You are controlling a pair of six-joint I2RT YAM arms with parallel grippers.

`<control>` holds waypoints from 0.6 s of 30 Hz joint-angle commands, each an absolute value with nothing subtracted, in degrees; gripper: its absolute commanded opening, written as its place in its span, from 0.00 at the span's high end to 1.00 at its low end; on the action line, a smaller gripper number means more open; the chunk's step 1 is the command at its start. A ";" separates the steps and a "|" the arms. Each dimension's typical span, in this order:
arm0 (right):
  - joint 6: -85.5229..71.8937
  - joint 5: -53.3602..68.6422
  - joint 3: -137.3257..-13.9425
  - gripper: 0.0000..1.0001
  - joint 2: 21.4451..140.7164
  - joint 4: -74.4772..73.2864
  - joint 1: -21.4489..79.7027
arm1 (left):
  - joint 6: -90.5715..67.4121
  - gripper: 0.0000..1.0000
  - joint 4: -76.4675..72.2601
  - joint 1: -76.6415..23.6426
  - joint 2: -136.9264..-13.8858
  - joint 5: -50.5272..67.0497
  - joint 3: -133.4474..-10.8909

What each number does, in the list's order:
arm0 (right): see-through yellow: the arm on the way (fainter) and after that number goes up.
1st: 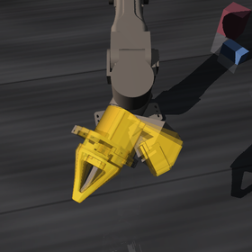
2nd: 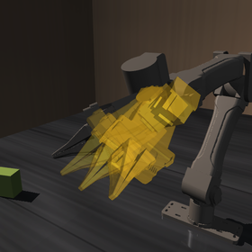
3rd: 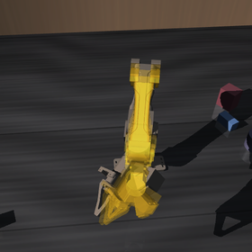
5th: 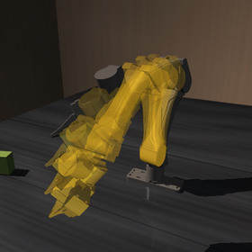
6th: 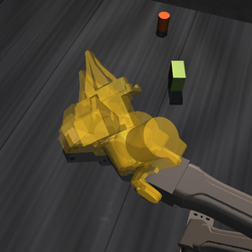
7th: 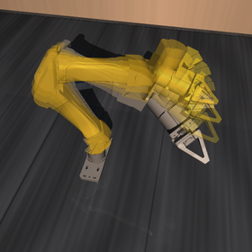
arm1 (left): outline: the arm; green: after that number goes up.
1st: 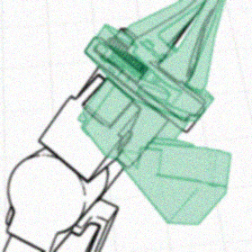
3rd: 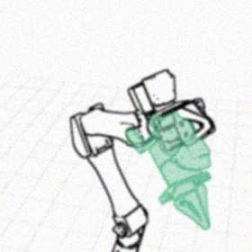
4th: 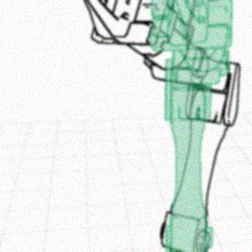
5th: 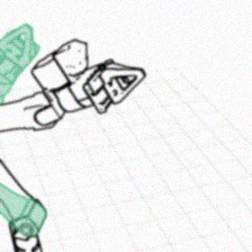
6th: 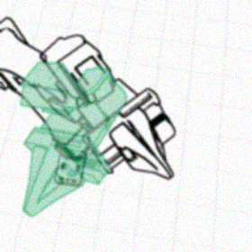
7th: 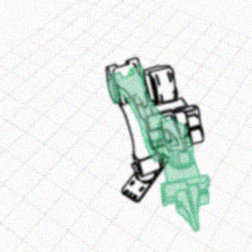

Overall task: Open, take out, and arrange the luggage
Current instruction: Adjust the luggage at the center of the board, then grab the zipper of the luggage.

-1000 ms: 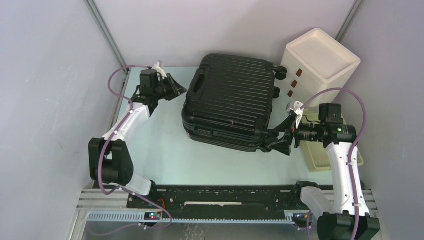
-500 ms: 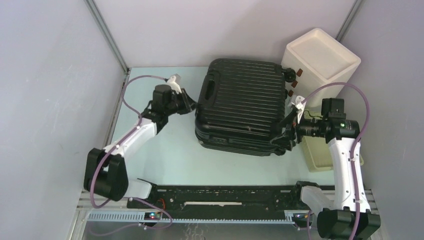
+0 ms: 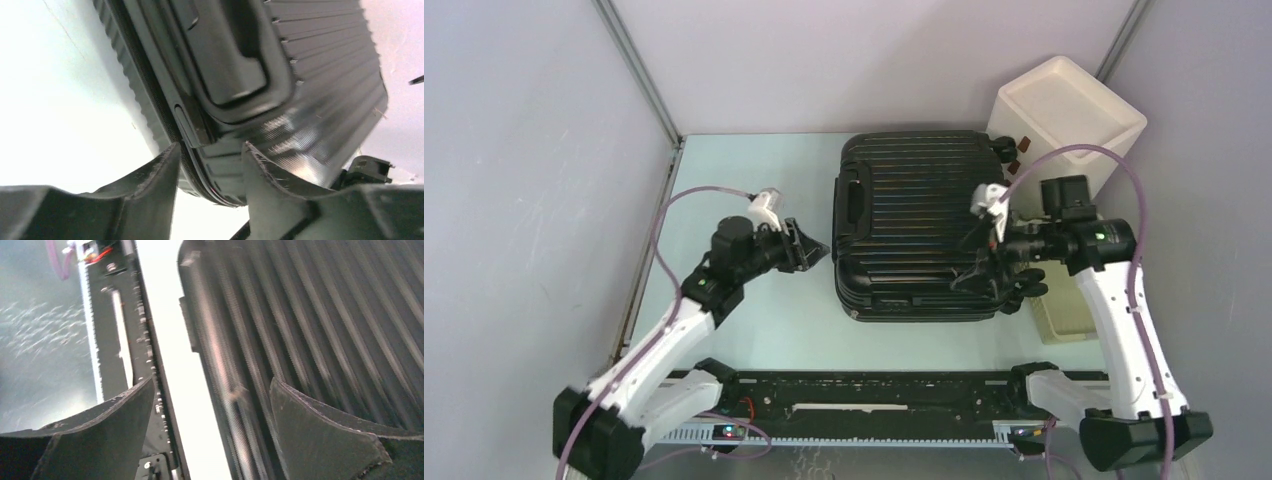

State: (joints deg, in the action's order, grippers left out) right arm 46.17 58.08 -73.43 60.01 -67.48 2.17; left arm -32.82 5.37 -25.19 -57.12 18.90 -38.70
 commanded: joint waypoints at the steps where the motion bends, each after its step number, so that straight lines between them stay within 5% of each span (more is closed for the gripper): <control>1: 56.77 58.59 -76.55 0.06 62.95 -75.61 12.57 | -25.00 0.36 6.04 -25.31 -43.78 15.61 -36.30; 4: 59.74 57.38 -80.15 0.06 66.74 -77.90 17.91 | -24.63 0.15 2.51 -25.31 -36.66 17.23 -31.29; 7: 58.18 54.16 -83.17 0.06 69.86 -77.23 23.15 | -29.50 0.07 -3.02 -25.29 -30.99 20.57 -24.99; 18: 51.48 52.16 -79.82 0.07 67.52 -72.26 23.39 | -48.25 0.17 -8.37 -25.36 -23.85 20.71 -10.04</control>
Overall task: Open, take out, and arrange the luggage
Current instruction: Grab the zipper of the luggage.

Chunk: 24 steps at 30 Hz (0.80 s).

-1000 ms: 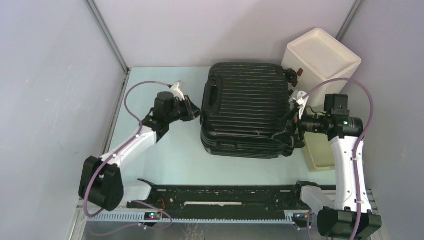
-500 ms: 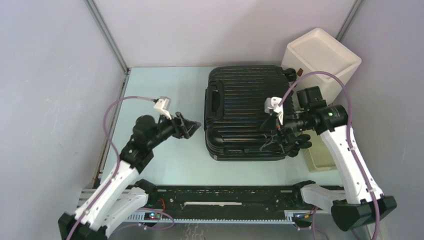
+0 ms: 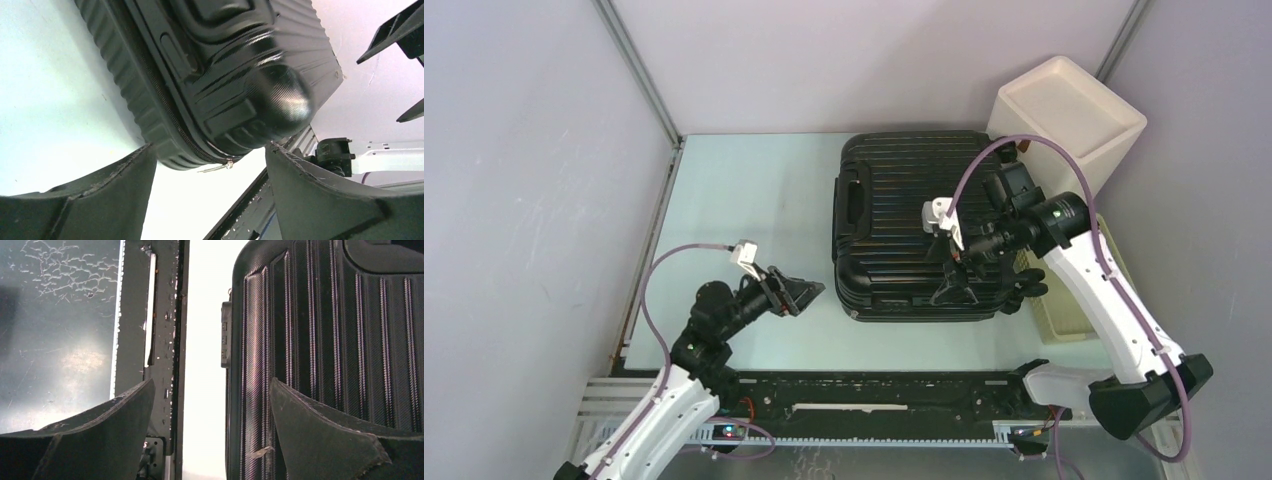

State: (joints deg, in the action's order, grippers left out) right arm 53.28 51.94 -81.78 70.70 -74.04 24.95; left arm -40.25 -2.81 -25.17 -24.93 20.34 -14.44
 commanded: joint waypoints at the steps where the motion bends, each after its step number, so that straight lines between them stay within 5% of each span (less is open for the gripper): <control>1: 51.37 52.57 -79.02 0.07 66.86 -71.80 23.03 | -49.67 0.17 -9.80 -25.41 -24.13 20.86 -9.19; 5: 51.22 55.56 -76.10 0.07 65.22 -70.02 20.24 | -54.23 0.23 -20.30 -25.40 -27.11 22.34 -6.50; 13: 49.03 59.31 -75.50 0.06 64.14 -67.09 17.71 | -52.15 0.23 -16.45 -28.15 -28.14 22.44 -7.25; 24: 55.25 70.67 -72.75 0.07 66.83 -68.39 13.49 | -31.25 0.21 -26.89 -56.95 -23.44 -10.55 3.17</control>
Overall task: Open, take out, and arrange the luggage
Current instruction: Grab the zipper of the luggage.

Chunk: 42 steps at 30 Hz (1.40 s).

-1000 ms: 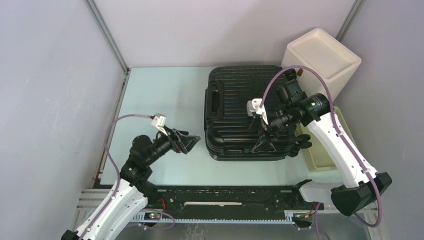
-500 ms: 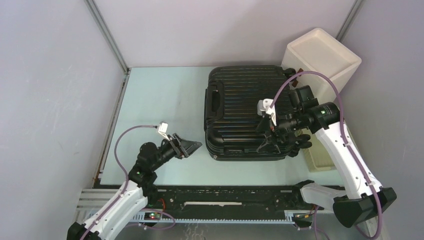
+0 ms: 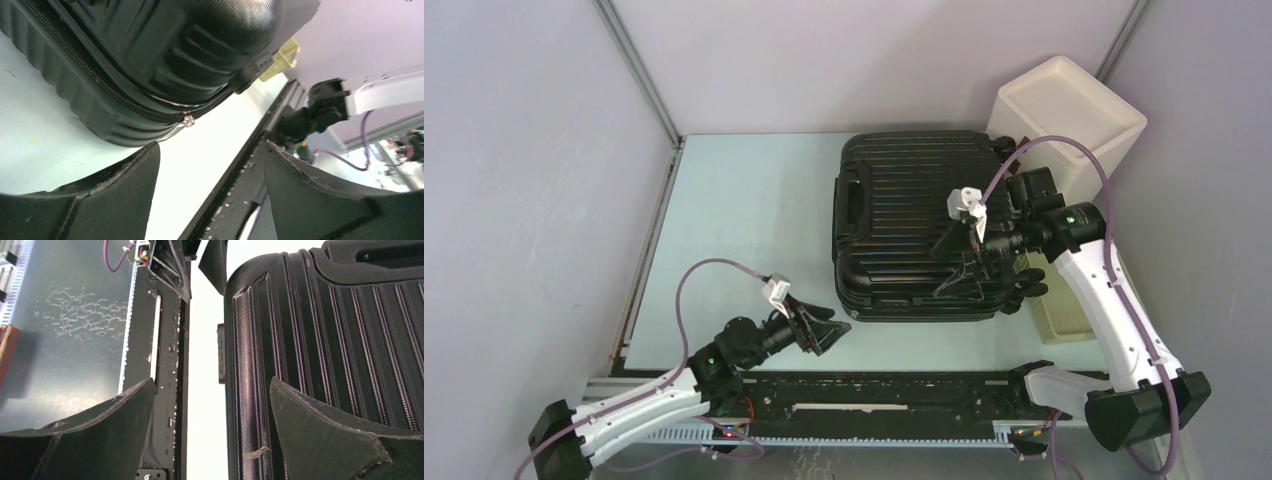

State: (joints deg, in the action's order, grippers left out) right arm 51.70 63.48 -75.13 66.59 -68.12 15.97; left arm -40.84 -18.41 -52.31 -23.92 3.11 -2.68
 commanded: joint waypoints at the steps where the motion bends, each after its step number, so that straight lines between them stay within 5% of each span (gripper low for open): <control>1: 55.96 71.21 -71.78 0.07 66.61 -68.29 13.11 | -30.42 0.21 -28.74 -57.33 -23.85 -11.17 4.25; 5: 57.03 72.18 -68.77 0.06 65.55 -67.18 12.64 | -28.50 0.18 -35.00 -57.49 -28.45 -11.28 5.67; 8: 58.13 72.76 -67.56 0.06 65.08 -67.26 12.58 | -31.50 0.01 -39.22 -57.35 -32.95 -9.13 5.60; 15: 59.85 72.55 -65.82 0.06 63.90 -67.85 11.98 | -36.43 0.00 -32.36 -56.87 -38.83 -4.54 0.71; 21: 59.96 71.76 -64.94 0.05 62.74 -67.38 11.28 | -35.87 0.11 -21.14 -56.87 -36.09 -3.83 -2.13; 29: 59.03 68.63 -62.96 0.05 61.48 -64.95 10.93 | -38.57 0.05 -26.30 -54.81 -38.05 3.81 -2.11; 36: 62.97 70.26 -62.34 0.05 60.57 -67.47 6.48 | -31.45 0.19 -24.31 -55.62 -43.41 -4.82 -6.39; 42: 63.01 70.41 -62.01 0.05 61.88 -67.26 4.60 | -25.44 0.21 -32.28 -58.53 -44.20 -9.84 -3.41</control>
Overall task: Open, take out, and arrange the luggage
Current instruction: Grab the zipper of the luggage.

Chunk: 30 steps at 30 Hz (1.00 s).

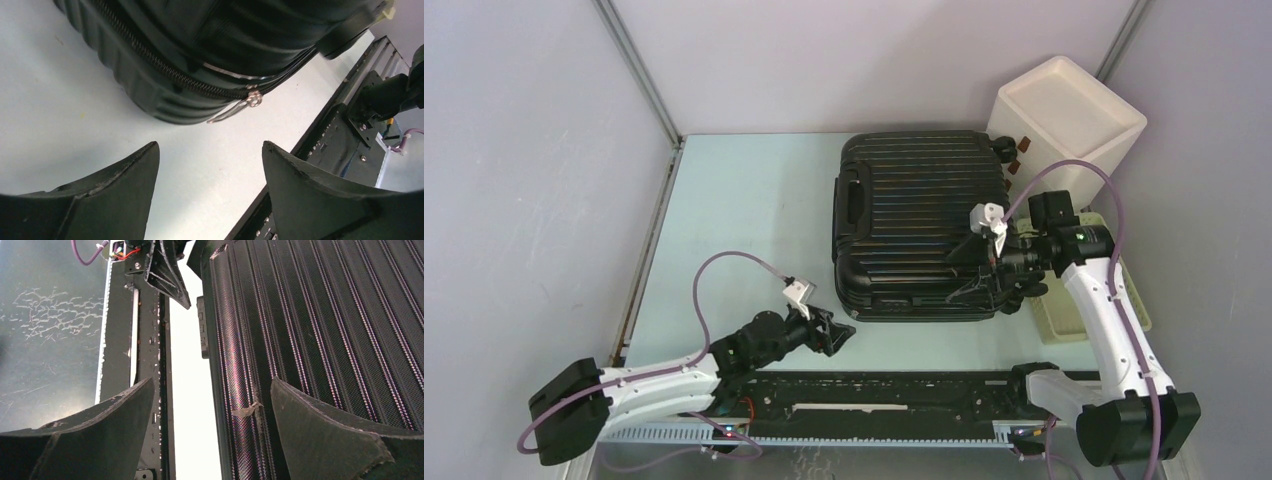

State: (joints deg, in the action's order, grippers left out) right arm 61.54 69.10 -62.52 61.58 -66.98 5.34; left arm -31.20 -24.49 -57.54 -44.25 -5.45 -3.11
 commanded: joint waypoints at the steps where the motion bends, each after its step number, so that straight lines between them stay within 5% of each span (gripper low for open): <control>1: 63.02 70.26 -61.97 0.05 62.33 -67.26 4.57 | -24.97 0.21 -33.69 -58.54 -44.06 -9.87 -2.74; 7: 62.89 69.72 -61.73 0.05 63.25 -66.84 4.61 | -28.02 0.36 -32.93 -58.67 -45.37 -14.86 -3.23; 19: 62.14 68.20 -61.61 0.05 65.38 -66.20 5.44 | -24.04 0.33 -39.94 -60.27 -47.51 -11.56 -0.77; 30: 62.14 68.03 -61.61 0.05 64.95 -66.25 5.71 | -23.78 0.32 -43.09 -67.23 -54.47 -24.72 -3.77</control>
State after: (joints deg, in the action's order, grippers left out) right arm 61.69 70.83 -62.15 64.53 -66.76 5.39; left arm -24.95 -39.86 -64.53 -51.92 -17.08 -1.65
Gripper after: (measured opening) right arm 0.951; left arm 0.680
